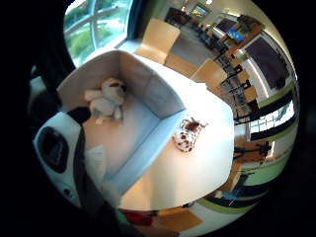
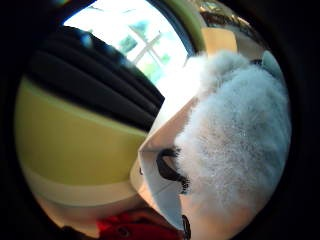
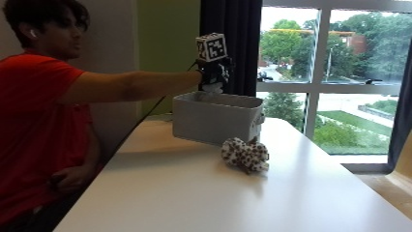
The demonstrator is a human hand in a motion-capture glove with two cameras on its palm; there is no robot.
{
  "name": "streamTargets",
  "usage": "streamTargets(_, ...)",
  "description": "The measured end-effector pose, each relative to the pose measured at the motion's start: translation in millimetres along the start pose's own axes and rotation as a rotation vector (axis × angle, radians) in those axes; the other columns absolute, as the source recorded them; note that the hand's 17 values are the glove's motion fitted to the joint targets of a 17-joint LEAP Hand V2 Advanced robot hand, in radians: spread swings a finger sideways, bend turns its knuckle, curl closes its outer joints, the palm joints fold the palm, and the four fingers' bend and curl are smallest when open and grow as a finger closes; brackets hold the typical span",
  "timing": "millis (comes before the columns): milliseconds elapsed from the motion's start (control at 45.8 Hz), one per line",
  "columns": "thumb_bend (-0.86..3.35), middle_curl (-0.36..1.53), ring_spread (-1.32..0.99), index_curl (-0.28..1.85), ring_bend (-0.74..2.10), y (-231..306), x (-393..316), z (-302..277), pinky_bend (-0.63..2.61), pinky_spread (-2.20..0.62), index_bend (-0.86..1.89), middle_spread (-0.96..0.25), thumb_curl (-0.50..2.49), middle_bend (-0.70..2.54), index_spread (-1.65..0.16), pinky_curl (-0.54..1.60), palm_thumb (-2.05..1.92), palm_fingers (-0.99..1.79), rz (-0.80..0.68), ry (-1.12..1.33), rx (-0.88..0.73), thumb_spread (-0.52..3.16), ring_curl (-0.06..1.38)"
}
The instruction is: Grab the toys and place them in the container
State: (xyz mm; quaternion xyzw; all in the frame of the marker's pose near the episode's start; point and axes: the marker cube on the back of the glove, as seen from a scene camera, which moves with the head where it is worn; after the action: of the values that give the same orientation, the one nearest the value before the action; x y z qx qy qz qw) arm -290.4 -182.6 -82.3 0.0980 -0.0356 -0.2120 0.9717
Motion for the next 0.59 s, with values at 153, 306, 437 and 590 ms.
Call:
streamTargets(153,-0.02,0.61,-0.36,0.95,1.27,-3,-19,12,0.84,-0.47,0.65,-0.31,1.07,0.94,-0.26,0.4,0.48,1.11,-0.03,0.012,-0.057,0.46,0.52)
streamTargets(306,-0.03,0.59,-0.38,0.95,1.24,4,-6,12,0.85,-0.43,0.5,-0.35,1.05,0.85,-0.29,0.4,0.43,0.95,-0.007,0.007,-0.117,0.56,0.51)
streamTargets(437,-0.04,0.56,-0.41,0.92,1.18,12,3,9,0.79,-0.33,0.35,-0.39,0.99,0.79,-0.32,0.4,0.36,0.62,-0.015,-0.006,-0.158,0.73,0.48)
streamTargets(590,-0.1,0.49,-0.3,0.83,0.85,20,19,1,0.98,-0.16,0.17,-0.31,0.8,0.56,-0.37,0.45,0.09,-0.02,-0.019,-0.041,-0.168,0.95,0.41)
